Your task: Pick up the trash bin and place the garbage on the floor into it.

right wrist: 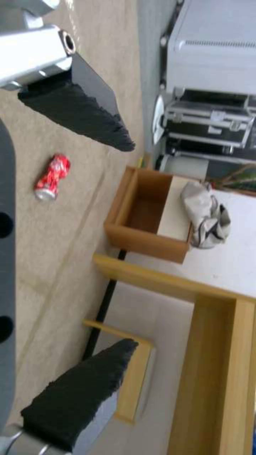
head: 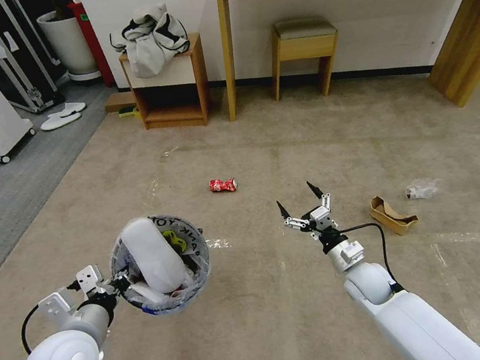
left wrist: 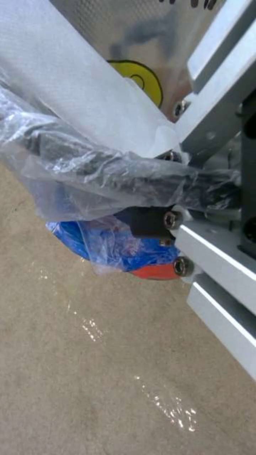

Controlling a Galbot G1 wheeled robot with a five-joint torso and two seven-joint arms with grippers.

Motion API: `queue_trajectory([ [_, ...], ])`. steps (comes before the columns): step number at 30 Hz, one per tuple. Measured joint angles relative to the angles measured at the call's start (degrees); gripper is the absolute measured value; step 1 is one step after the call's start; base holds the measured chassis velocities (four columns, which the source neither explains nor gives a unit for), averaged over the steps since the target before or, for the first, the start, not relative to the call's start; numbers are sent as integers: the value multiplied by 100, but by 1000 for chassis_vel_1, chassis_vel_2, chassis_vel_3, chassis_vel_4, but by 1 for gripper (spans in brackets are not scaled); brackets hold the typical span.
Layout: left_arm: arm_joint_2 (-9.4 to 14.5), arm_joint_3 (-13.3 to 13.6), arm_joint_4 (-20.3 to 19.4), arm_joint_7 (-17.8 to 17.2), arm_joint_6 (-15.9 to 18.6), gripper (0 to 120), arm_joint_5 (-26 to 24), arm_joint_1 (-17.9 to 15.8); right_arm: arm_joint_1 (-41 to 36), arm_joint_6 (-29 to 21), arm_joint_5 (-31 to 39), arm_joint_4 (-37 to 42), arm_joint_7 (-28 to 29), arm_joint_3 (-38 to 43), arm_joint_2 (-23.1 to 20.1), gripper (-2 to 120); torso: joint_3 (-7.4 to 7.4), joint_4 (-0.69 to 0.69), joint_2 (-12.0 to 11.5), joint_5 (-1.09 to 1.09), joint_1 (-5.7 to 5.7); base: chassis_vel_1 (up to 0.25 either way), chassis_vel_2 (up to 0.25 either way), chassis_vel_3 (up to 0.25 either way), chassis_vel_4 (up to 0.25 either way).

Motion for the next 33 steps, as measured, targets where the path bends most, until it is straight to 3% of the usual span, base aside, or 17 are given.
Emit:
queue_trajectory([
  [17, -73, 116, 45, 298, 93, 0, 533, -10, -234, -88, -140, 128, 31, 467, -175, 100, 0, 1, 0, 0, 0, 0, 0, 0, 0],
  [33, -130, 132, 67, 296, -107, 0, 420, -7, -240, -73, -157, 141, 4, 490, -144, 100, 0, 2, 0, 0, 0, -12, -8, -13, -15],
])
